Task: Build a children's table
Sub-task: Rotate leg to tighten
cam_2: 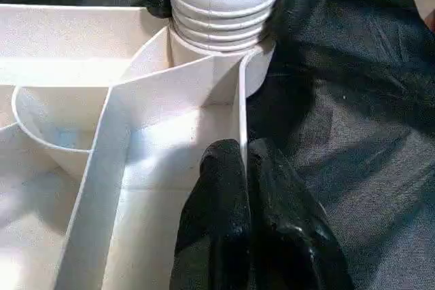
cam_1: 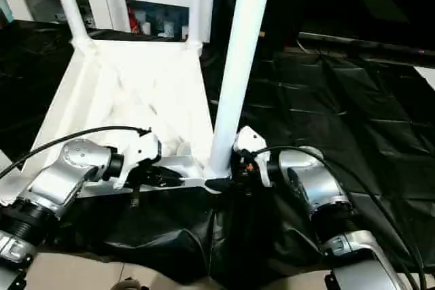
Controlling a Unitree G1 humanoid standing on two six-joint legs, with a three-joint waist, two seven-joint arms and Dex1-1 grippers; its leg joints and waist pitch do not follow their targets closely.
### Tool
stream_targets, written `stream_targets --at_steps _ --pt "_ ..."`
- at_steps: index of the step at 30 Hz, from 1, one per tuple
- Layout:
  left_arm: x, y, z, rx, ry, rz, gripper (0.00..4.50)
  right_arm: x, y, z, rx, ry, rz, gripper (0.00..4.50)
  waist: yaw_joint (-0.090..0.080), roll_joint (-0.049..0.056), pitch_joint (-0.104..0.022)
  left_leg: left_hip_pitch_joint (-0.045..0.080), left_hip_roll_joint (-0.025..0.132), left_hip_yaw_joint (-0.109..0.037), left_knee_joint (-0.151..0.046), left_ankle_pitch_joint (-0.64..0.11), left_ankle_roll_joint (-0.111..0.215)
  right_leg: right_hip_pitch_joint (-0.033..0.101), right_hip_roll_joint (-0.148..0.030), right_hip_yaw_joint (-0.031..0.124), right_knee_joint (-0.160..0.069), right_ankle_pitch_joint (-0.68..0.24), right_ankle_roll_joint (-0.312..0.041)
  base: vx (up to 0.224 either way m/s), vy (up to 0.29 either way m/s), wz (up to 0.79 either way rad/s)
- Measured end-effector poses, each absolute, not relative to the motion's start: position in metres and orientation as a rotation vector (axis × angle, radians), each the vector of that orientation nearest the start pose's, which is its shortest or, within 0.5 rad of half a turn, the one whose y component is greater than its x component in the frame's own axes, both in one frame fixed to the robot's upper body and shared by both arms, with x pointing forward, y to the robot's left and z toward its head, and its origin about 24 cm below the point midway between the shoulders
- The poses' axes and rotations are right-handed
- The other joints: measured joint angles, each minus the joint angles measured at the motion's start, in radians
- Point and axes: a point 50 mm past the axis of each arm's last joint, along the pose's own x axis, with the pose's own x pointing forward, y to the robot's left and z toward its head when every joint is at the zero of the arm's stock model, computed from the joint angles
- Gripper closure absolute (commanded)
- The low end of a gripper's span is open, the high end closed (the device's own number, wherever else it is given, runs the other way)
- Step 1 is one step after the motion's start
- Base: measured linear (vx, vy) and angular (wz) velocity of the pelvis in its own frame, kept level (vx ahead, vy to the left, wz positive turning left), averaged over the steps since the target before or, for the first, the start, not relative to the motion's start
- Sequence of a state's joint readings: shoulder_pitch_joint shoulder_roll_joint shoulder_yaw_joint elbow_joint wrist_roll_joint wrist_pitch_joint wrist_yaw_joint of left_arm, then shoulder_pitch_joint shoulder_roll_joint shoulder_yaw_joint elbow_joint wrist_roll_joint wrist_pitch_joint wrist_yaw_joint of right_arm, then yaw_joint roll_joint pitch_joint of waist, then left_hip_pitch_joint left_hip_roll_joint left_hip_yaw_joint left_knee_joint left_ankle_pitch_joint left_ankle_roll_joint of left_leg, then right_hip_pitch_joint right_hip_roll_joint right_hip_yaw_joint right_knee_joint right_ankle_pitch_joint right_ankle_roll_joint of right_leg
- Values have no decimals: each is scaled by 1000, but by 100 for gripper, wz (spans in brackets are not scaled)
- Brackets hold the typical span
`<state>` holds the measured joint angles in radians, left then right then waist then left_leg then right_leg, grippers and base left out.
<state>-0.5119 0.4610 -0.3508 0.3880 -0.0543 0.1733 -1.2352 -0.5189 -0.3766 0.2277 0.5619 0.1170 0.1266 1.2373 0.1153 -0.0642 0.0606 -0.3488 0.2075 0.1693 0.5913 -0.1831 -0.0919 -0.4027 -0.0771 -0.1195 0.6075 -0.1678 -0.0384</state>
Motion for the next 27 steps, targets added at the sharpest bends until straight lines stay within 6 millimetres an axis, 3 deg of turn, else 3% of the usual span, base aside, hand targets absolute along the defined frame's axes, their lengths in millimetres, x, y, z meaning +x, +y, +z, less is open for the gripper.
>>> stream_targets --at_steps 4,11,16,22,26,27 --pt "297 138 57 419 456 -1411 450 304 -144 45 -188 416 1338 167 0 -1 0 0 0 0 0 0 0 0 0 0 0 0 0 0 0 0" --pt "298 132 55 417 441 -1384 450 301 -141 38 -137 406 1287 175 1 -3 -2 1 0 0 1 0 0 2 -1 0 0 0 0 0 0 0" --pt "316 121 51 403 431 -1199 450 318 -129 28 -50 357 956 175 -15 -2 -3 11 -1 0 1 0 0 4 -1 -1 0 0 0 0 0 0" --pt "332 101 48 360 443 -1027 450 336 -108 22 38 336 616 176 -33 6 -6 9 0 -3 -1 0 0 7 -1 -8 -16 0 0 0 0 0" --pt "335 97 48 356 441 -999 450 340 -103 23 31 326 558 176 -33 8 -7 8 -1 -2 -1 0 0 8 -1 -6 -24 0 1 0 0 0" --pt "335 96 48 355 441 -1003 450 340 -103 23 29 319 560 120 -32 9 -8 8 -1 -1 -1 0 0 8 -1 -5 -23 0 1 0 0 0"
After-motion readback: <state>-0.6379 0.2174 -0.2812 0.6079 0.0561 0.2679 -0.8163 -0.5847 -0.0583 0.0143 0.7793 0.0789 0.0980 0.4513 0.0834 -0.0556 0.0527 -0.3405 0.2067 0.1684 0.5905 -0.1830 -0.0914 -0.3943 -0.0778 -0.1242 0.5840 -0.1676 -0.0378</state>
